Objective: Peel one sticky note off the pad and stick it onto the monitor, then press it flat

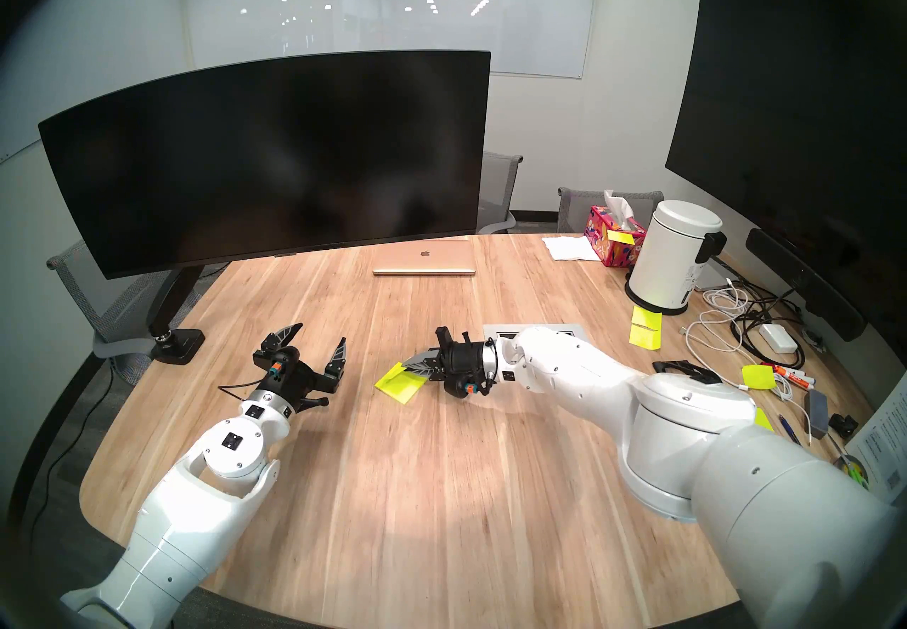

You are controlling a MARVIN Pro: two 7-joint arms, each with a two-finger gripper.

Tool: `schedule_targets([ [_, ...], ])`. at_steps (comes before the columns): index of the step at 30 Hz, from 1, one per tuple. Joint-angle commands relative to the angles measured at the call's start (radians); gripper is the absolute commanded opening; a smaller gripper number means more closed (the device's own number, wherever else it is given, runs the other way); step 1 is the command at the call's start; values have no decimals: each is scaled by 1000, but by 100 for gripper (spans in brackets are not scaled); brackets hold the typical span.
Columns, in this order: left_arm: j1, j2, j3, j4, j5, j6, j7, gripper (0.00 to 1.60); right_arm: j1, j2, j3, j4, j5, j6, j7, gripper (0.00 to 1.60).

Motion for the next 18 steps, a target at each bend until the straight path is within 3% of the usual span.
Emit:
schedule_targets([
  [1, -1, 2, 7, -19, 23, -14, 9, 160, 25, -20, -12, 20, 13, 1, -48, 0],
  [18, 2, 13, 10, -20, 9, -32, -22, 160, 41, -39, -71, 64, 23, 1, -107, 0],
])
